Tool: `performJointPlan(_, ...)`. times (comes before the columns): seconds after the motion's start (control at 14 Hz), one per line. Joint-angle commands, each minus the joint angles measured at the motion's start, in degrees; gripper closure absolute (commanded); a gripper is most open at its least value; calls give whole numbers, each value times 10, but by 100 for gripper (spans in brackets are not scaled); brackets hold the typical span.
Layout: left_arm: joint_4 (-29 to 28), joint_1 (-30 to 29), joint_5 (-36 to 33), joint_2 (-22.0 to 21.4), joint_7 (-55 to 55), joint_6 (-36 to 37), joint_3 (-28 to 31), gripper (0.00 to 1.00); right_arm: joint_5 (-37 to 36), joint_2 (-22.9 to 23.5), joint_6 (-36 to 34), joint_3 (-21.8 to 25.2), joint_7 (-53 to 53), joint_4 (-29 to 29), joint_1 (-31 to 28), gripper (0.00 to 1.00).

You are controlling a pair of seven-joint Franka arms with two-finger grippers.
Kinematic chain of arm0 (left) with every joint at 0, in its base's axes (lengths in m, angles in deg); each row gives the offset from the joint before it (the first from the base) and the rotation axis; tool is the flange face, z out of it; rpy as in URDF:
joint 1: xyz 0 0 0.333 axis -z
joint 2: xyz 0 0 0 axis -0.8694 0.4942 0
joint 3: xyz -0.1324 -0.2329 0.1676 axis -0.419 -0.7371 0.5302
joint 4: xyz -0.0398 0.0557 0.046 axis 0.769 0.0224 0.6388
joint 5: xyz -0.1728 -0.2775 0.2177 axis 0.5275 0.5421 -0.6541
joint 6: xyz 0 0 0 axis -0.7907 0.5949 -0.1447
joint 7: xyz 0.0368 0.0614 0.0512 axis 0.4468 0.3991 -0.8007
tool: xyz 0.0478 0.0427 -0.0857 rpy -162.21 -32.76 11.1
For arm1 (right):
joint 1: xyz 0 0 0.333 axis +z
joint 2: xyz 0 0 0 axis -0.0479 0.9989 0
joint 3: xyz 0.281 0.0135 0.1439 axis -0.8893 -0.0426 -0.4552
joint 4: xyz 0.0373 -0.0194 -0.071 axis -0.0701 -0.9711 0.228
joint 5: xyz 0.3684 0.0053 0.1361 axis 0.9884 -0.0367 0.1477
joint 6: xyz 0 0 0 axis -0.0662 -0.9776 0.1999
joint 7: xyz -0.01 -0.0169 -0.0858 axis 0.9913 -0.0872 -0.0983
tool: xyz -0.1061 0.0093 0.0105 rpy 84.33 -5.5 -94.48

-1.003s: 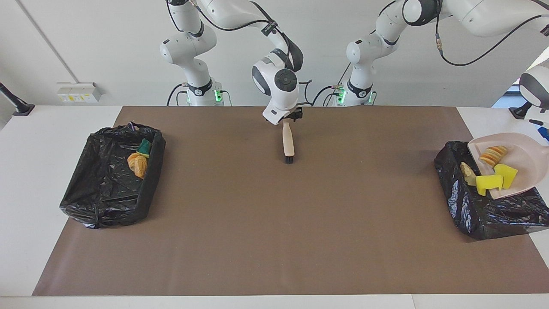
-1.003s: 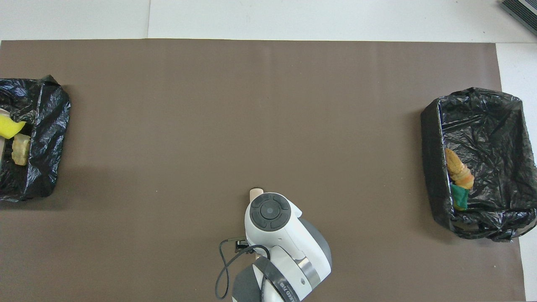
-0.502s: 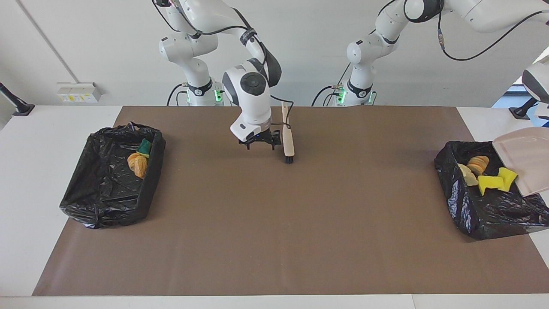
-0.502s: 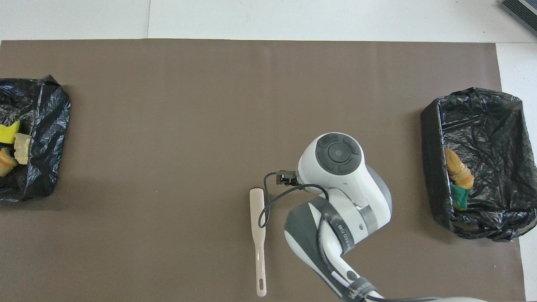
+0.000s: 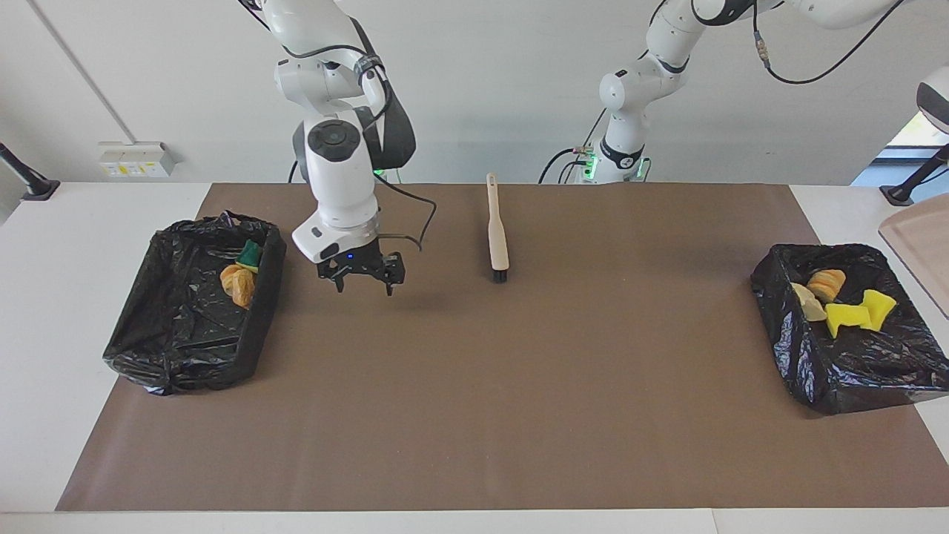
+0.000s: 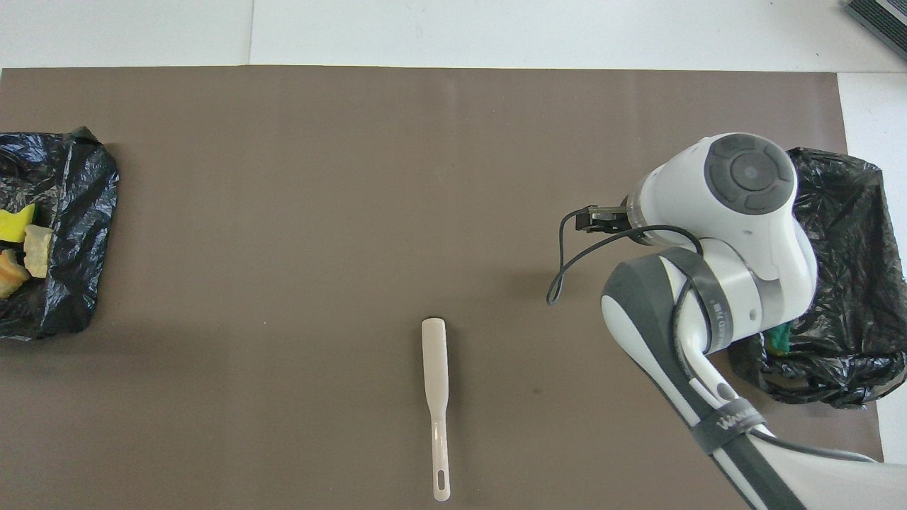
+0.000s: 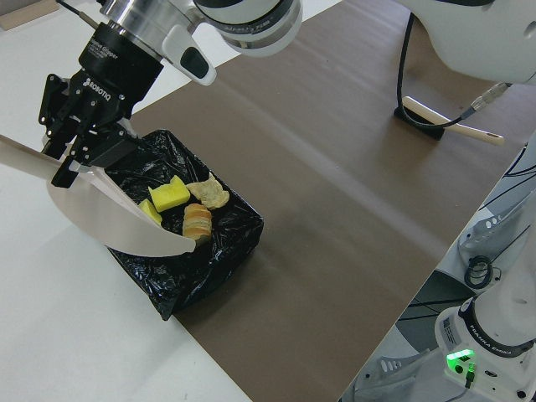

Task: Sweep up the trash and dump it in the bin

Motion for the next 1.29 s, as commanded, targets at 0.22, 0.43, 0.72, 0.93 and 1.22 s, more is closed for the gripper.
performJointPlan(0.22, -21, 161, 147, -19, -148, 169, 2, 100, -44, -43, -81, -2, 15, 54, -32, 0)
performJointPlan(0.43, -22, 251, 205, -18, -289, 239, 2, 100, -46, -70, -132, -3, 37, 84, -57, 0)
performJointPlan(0.72, -20, 330, 277, -11, -435, 270, 2, 100, -32, -92, -185, 5, 38, 116, -66, 0)
performJointPlan(0.93, -14, 402, 337, 22, -593, 267, 2, 100, 4, -96, -202, 14, 38, 121, -70, 0)
performJointPlan(1.22, 9, 473, 447, 73, -829, 247, 2, 100, 31, -111, -270, 35, 84, 172, -102, 0)
